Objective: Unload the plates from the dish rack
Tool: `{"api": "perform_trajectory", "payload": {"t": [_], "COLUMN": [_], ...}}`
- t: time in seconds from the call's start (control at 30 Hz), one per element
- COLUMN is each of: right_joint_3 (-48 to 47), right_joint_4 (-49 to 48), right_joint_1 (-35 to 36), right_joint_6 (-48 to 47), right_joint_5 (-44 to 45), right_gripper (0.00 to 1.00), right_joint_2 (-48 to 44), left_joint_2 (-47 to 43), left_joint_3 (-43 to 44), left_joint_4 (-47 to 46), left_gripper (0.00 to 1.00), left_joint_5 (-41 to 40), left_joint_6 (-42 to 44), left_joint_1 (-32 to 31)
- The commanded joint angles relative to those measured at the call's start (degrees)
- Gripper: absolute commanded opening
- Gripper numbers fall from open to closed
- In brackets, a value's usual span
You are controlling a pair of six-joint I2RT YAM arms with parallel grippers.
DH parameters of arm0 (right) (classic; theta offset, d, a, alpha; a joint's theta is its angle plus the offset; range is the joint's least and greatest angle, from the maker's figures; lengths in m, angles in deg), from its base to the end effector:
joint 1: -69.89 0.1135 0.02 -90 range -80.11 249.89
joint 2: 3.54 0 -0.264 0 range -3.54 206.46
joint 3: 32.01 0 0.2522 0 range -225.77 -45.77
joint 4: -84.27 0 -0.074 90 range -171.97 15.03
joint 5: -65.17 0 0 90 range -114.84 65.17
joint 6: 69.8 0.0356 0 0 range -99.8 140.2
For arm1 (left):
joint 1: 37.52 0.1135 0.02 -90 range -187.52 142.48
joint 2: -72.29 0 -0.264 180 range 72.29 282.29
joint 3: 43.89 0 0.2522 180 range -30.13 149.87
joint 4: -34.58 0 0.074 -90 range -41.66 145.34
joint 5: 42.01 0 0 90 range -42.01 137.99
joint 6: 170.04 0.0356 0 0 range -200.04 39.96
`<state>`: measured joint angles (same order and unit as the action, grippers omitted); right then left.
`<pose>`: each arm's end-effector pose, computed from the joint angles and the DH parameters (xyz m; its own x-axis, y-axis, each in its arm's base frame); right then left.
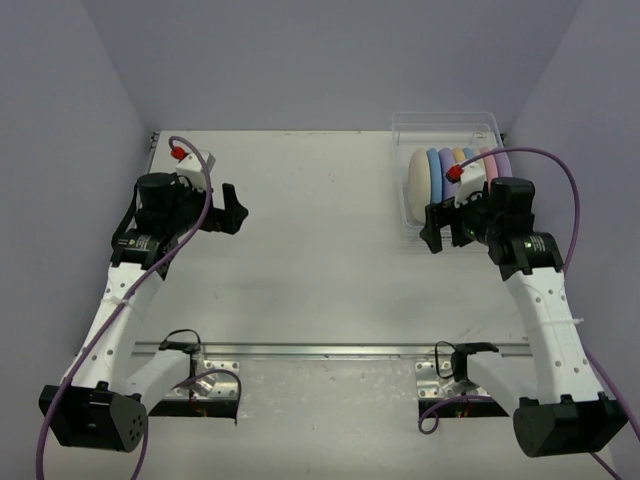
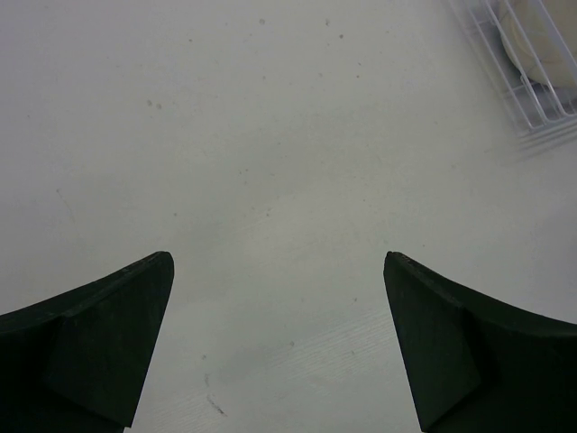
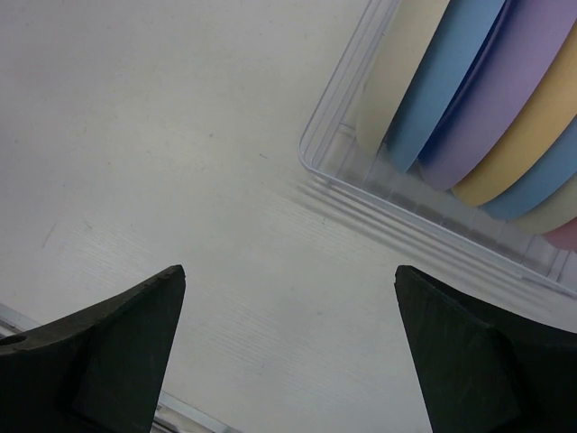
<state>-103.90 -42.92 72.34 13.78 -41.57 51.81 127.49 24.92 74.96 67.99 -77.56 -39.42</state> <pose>0.1982 0.0187 0.3385 -0.5568 -0.1310 -0.8202 -0.3373 0.9381 0.0792 0.2099 -0.0191 0.3412 -0.4352 0.0551 -0.8987 0.3555 0.9275 -0.1153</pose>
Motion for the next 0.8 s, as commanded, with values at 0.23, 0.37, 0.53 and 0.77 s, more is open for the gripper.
{"api": "perform_trajectory", "payload": {"t": [0.23,0.37,0.53,0.77], "right_joint_3": [-3.2,-4.9,-5.2,-4.9], "right_joint_4": [-1.8,-0.8,-0.6,-0.6], "right_joint_1": [0.0,-0.4,-0.4,-0.4], "right_joint_6": [0.3,-0.6,-0.6,-0.3], "right_joint_5": [5.1,4.9,4.7,5.4], "right_gripper": [0.99,0.99,0.99,0.99], "right_joint_2": [4.5,7.1,8.0,8.1], "left_joint_2": [-0.7,-1.0,-0.9,-0.4], "left_joint_3": [0.1,-0.1,-0.3,-0.4], "left_joint_4": [-3.0,-3.0,-3.1,-3.5], "left_gripper": [1.00,1.00,1.00,1.00], "left_joint_5": [-1.2,-1.3,-1.4,-0.8], "left_joint_6": [0.5,0.7,0.7,0.6], "left_joint_1": [0.4,0.4,0.4,0.5]}}
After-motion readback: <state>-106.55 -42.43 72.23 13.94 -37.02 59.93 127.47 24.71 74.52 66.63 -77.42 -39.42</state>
